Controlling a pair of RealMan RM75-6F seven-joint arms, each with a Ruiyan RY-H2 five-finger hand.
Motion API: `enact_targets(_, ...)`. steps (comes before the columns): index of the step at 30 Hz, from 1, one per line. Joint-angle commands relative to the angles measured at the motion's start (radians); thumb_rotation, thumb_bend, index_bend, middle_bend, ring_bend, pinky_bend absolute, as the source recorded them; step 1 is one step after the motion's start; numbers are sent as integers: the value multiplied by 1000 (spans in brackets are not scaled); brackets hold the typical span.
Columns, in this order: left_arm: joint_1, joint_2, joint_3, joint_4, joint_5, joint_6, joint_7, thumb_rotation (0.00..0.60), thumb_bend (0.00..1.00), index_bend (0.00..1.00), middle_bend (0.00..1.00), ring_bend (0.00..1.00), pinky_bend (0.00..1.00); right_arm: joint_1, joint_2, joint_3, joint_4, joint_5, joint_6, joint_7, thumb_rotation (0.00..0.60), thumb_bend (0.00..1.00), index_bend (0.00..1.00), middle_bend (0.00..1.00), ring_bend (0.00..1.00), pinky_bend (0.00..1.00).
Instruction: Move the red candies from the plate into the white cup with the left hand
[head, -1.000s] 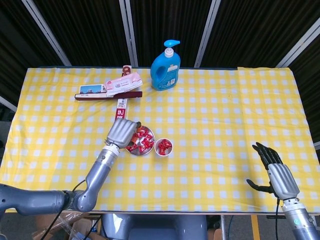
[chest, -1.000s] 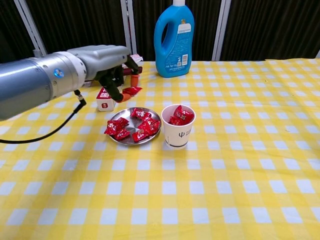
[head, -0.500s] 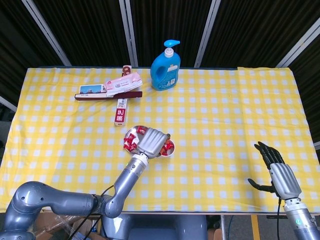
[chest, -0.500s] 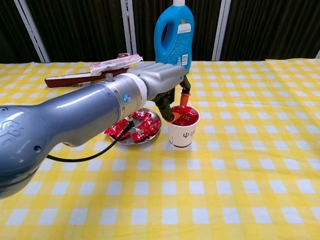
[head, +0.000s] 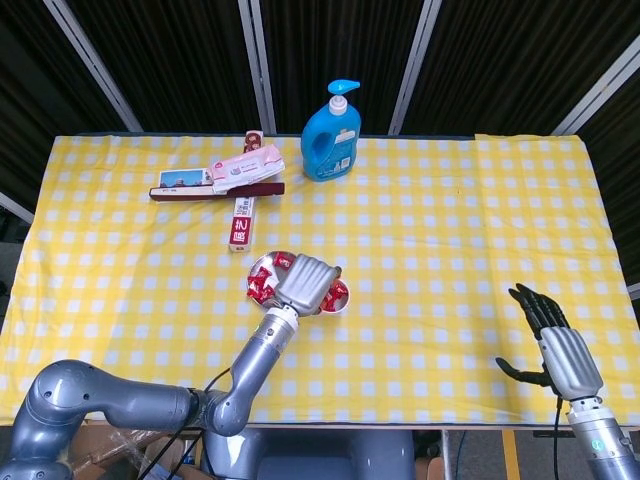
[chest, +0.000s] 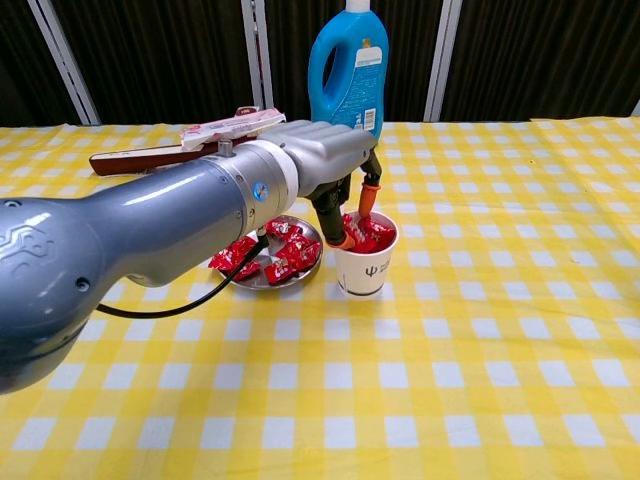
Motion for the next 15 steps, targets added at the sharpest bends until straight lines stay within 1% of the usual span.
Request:
enact_targets(1,-1,1,-1,1,-4,1,-2,600,186,389,901,965,968,-1,0,1,1,1,1,2,600,277,0,0,0,0)
enact_targets(7,19,25,-21,-20,22,22,-52,600,184,340,861,935,967,-1,2,1,1,2,1,6,600,277,0,0,0,0)
enact_targets(12,47,82,-31,-52,14,38,-72,600,184,335,825,924,967,0,1,1,2,0,0,5,600,277,0,0,0,0)
enact_targets(15,63,117,-23,-64,3,43,-70,600,184,335,834,924,967,-1,1,1,2,1,1,4,600,277,0,0,0,0)
